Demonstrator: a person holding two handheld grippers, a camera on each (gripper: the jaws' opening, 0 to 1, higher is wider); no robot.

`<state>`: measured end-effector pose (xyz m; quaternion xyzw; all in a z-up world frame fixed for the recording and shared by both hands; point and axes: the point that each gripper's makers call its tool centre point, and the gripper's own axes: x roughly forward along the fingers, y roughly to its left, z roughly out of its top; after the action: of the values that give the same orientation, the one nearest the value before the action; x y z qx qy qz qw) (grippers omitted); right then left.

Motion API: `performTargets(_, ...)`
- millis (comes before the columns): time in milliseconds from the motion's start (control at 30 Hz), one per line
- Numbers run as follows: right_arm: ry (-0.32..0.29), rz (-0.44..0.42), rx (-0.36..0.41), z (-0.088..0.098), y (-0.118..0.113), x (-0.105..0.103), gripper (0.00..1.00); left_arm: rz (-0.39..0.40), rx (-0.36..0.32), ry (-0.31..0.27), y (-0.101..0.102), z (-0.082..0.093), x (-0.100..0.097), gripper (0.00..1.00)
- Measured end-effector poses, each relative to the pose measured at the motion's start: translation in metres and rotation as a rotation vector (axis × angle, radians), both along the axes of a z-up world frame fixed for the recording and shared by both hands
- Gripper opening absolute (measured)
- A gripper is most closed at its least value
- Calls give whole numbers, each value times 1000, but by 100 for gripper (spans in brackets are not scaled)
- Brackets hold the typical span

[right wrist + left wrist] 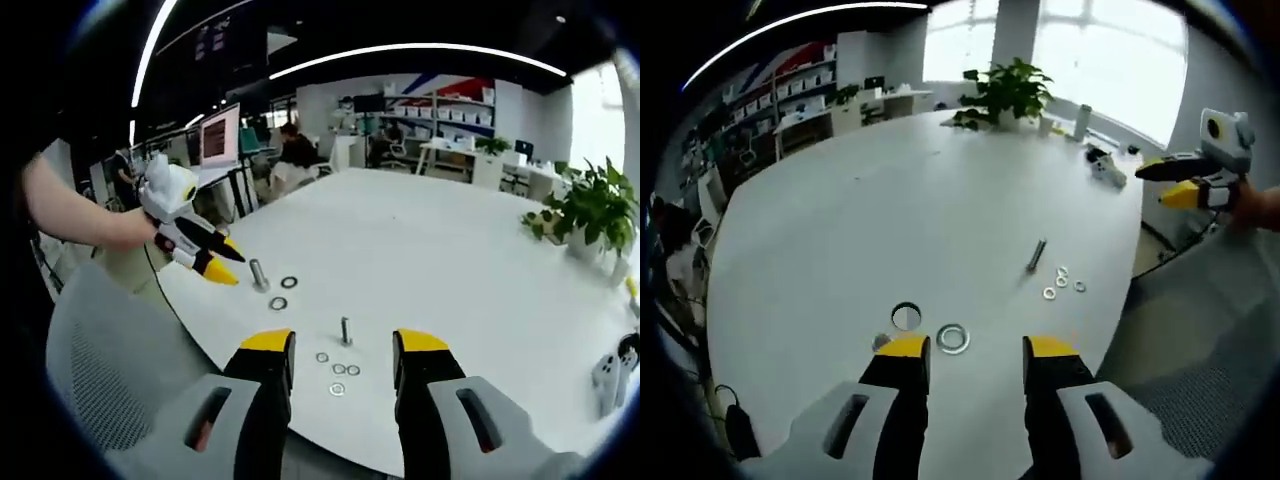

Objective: Place the washer onto the threaded stud by aligning its center hole with the stud, sliding it down to the base, and recovering from edge contact or off-axis alignment until the washer reaches the visible bottom stop.

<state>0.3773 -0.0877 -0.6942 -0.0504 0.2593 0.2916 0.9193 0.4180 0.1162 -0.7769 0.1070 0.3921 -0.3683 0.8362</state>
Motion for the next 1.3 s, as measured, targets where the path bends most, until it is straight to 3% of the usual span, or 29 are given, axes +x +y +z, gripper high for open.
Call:
performTargets(200, 26, -7, 14, -4, -2, 0, 41, -43, 48, 32, -14, -19, 0, 34)
performTargets(400, 37, -7, 20, -6, -2, 0, 41, -72, 106, 97, -14, -46, 6, 33)
performTargets(1300, 57, 12, 12, -10, 0, -3, 41, -217, 282, 186, -4, -84, 14, 28)
